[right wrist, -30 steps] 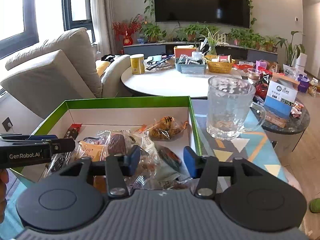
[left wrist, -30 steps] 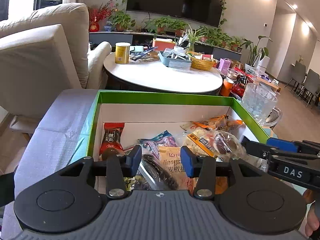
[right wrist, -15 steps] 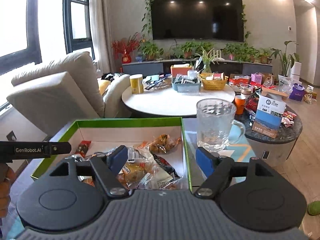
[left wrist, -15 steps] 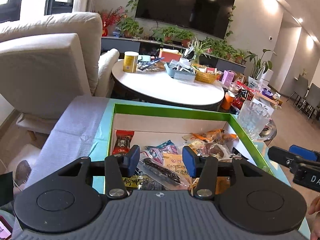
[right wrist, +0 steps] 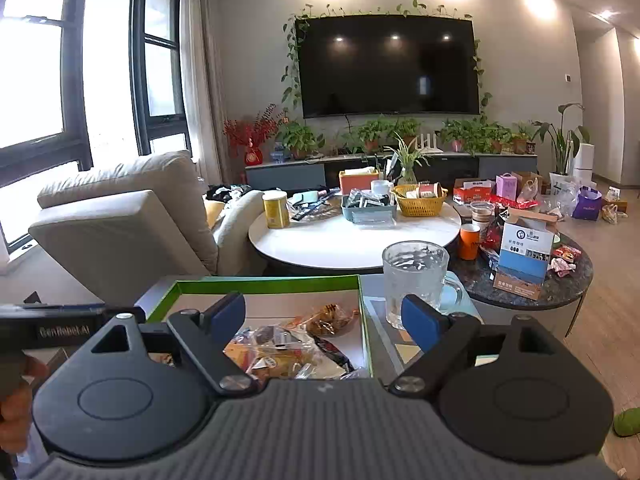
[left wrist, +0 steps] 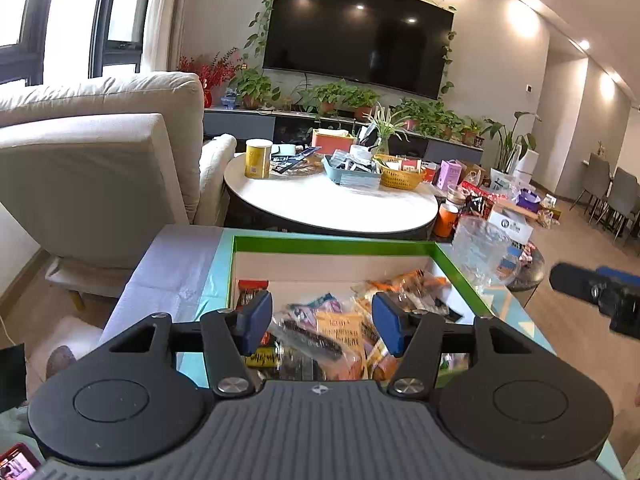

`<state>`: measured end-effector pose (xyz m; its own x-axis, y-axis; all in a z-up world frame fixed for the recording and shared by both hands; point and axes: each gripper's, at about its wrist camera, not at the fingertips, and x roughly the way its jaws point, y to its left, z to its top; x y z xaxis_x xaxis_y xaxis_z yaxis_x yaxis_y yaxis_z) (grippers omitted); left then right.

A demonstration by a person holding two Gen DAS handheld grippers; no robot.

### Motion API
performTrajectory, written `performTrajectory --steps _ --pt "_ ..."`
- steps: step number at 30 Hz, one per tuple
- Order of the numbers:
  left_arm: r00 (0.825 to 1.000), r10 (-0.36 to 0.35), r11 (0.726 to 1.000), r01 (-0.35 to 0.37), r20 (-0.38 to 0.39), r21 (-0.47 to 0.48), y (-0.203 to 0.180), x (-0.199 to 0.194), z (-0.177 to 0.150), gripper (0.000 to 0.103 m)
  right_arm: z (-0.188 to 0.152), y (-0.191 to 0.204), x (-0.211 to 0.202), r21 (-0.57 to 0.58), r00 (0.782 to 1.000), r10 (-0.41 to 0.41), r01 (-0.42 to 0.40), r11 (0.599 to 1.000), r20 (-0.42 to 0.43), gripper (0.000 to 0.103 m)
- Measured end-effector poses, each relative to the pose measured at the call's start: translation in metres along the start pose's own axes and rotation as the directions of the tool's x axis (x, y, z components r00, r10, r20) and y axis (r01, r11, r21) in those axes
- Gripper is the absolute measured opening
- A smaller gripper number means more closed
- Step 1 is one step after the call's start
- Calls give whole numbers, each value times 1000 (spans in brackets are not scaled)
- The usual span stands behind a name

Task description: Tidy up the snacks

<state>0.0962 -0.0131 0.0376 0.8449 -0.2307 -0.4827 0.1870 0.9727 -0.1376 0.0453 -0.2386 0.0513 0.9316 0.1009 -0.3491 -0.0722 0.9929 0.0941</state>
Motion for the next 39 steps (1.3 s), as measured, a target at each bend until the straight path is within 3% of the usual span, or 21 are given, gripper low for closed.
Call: performTrajectory --steps 23,29,39 --pt "999 39 998 -37 -33 52 -4 -67 -49 59 -52 37 -55 -36 1000 7 -7 999 -9 57" --pt "999 43 997 -42 -24 57 -1 -75 -52 59 -55 48 -68 -70 999 -10 12 997 32 57" --pt "999 46 997 -45 -27 67 1 -75 -58 59 -59 48 -63 -49 1000 -5 5 999 5 57"
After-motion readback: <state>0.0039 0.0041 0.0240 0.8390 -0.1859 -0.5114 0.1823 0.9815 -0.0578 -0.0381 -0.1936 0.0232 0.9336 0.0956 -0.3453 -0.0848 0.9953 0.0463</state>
